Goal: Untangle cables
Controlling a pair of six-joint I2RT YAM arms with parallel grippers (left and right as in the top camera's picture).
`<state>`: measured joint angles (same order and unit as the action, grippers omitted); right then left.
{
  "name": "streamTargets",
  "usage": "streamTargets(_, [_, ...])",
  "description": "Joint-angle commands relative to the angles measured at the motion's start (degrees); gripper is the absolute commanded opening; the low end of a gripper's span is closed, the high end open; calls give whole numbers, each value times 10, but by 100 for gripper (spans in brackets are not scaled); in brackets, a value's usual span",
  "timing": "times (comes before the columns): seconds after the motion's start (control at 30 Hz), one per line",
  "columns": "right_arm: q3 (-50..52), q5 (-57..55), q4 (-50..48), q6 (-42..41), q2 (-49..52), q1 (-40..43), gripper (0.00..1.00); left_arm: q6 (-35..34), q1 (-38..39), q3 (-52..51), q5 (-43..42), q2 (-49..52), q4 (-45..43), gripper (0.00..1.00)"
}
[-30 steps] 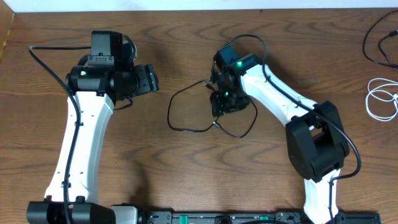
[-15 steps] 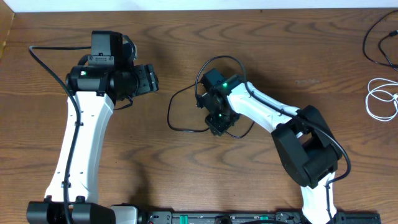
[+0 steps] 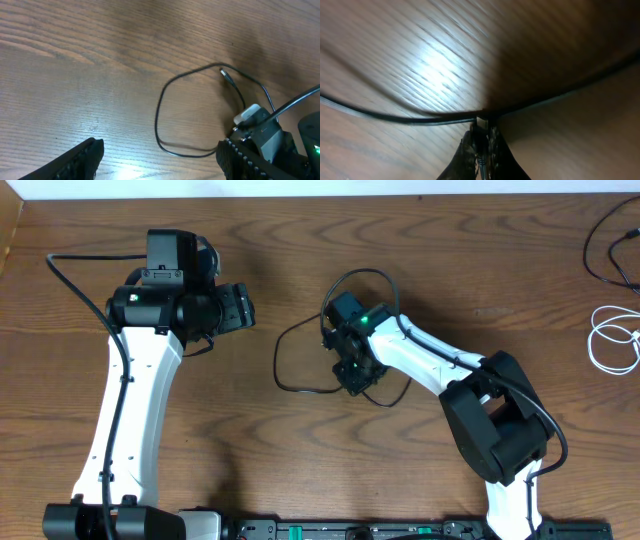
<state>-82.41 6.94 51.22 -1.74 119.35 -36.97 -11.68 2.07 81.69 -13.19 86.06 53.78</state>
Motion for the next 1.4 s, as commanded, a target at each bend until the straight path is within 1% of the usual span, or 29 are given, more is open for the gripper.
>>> streamTargets(0.0, [-11,-42,37,-98,0,15,1,11,-1,9,4,1,2,77])
streamTargets(0.17, [-54,-34,67,-155,-35,27,1,11,-1,9,4,1,2,77])
streamTargets(0.37, [-86,-35,61,-212,-73,40,1,11,-1,9,4,1,6,77])
streamTargets(0.5, [-87,-26,23,-264,-82,56,1,11,-1,9,4,1,6,77])
streamTargets(0.67, [-85,-18,-68,-319,-57,63,1,11,-1,9,4,1,6,77])
streamTargets(0.8, [-85,-19,-122,-330,-23,56,1,11,-1,9,4,1,6,77])
streamTargets(0.9, [-85,-19,-133,-330,-7,53,1,11,-1,9,4,1,7,77])
streamTargets(0.93, [-85,-19,-131,-329,-6,53,5,11,-1,9,4,1,7,77])
streamTargets(1.0, [-85,-18,-128,-306,-6,54,24,11,-1,9,4,1,6,77])
streamTargets(1.03, [-86,-18,-128,-299,-6,54,29,11,-1,9,4,1,6,77])
streamTargets(1.07, [-86,-18,-126,-283,-6,55,37,11,-1,9,4,1,6,77])
streamTargets(1.1, [-87,-14,-124,-271,-6,55,40,11,-1,9,4,1,6,77])
streamTargets(1.27, [-95,60,-115,-183,-7,64,45,11,-1,9,4,1,5,77])
streamTargets(1.37, [-113,61,-83,-153,-7,75,48,11,-1,9,4,1,4,77])
